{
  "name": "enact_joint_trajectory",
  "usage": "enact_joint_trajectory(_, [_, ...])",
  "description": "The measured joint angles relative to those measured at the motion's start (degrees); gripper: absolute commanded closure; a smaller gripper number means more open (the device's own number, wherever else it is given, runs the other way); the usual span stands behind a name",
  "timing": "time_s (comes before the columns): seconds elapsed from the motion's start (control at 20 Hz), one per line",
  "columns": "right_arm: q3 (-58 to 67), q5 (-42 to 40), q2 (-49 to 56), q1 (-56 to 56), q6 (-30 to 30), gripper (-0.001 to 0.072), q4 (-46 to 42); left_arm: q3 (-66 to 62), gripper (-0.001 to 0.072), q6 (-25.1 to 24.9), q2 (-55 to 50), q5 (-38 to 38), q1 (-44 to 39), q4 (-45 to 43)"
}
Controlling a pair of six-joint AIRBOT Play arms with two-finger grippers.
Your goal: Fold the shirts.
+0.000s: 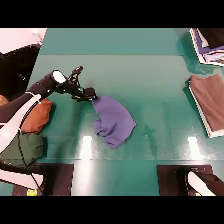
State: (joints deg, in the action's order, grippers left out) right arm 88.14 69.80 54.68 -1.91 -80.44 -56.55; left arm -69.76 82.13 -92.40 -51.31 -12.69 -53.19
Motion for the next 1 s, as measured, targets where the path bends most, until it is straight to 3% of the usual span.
enact_joint_trajectory(0.05, [0.0, 1.16, 0.83, 0.39, -0.07, 0.0694, -0.02, -0.24, 0.0678, -0.5, -0.48, 0.61, 0.04, 1.07])
enact_joint_trajectory(0.25, [0.0, 7.63, 6.08, 3.78, -0.44, 0.0694, -0.24, -3.76, 0.0685, -1.46, -0.94, 1.09, 0.17, 1.75])
enact_joint_trajectory(0.5, [-5.62, 11.69, 13.77, 9.73, -0.66, 0.0691, -0.44, -10.25, 0.0685, -1.25, 3.63, -2.16, 0.2, -8.57])
enact_joint_trajectory(0.55, [-8.61, 10.86, 15.1, 11.08, -0.7, 0.0576, -0.33, -10.95, 0.0684, -1.2, 4.7, -2.73, 0.2, -10.88])
enact_joint_trajectory(0.6, [-11.96, 9.79, 16.46, 12.41, -0.81, 0.0277, 0.24, -11.47, 0.0684, -1.2, 5.7, -3.43, 0.2, -13.0])
enact_joint_trajectory(0.65, [-15.1, 8.74, 17.75, 13.66, -0.85, 0.0193, 1.44, -11.87, 0.0684, -1.18, 6.64, -4.13, 0.2, -15.02])
enact_joint_trajectory(1.0, [-29.9, -0.02, 30.18, 28.15, 2.1, 0.0206, 13.33, -12.79, 0.0684, -1.05, 8.74, -7.23, 0.2, -20.65])
